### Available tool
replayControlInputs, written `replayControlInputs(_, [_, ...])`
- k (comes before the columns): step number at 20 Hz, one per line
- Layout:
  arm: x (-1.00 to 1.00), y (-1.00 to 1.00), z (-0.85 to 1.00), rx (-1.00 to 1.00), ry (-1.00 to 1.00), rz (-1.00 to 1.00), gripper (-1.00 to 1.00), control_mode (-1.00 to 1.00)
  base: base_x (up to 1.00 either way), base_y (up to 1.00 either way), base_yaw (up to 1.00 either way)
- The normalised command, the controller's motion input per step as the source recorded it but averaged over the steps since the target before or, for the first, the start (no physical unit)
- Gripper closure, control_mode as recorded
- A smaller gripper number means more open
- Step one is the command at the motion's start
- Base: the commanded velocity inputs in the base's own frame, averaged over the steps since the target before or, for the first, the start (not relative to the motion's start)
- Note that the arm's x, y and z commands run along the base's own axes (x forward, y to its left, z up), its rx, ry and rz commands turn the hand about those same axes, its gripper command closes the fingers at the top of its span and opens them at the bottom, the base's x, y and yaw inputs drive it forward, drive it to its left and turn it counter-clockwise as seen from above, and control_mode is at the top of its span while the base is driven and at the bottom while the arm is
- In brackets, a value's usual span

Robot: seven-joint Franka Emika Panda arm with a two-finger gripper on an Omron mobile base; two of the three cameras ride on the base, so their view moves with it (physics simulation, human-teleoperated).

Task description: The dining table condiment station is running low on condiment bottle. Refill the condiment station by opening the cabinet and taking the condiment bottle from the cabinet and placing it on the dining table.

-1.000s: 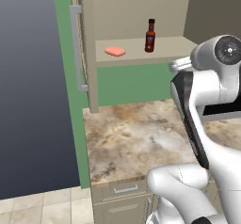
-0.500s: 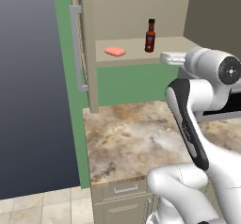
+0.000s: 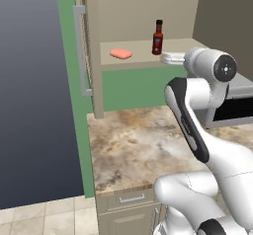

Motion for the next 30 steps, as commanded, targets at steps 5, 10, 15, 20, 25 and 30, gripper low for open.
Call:
replayControlInputs(5, [0.37, 0.02, 0.00, 0.00, -0.01, 0.00, -1.00, -1.00, 0.00, 0.00, 0.00])
replayControlInputs(10, [0.39, 0.02, 0.00, 0.00, 0.00, 0.00, -1.00, -1.00, 0.00, 0.00, 0.00])
replayControlInputs(15, [0.17, 0.00, 0.22, -0.01, -0.05, 0.00, -1.00, -1.00, 0.00, 0.00, 0.00])
replayControlInputs(20, [0.27, 0.05, 0.32, -0.05, -0.03, 0.00, -1.00, -1.00, 0.00, 0.00, 0.00])
replayControlInputs(25, [0.27, 0.02, 0.23, -0.01, -0.02, 0.00, -1.00, -1.00, 0.00, 0.00, 0.00])
replayControlInputs(30, [0.29, 0.02, 0.10, 0.00, 0.00, 0.00, -1.00, -1.00, 0.00, 0.00, 0.00])
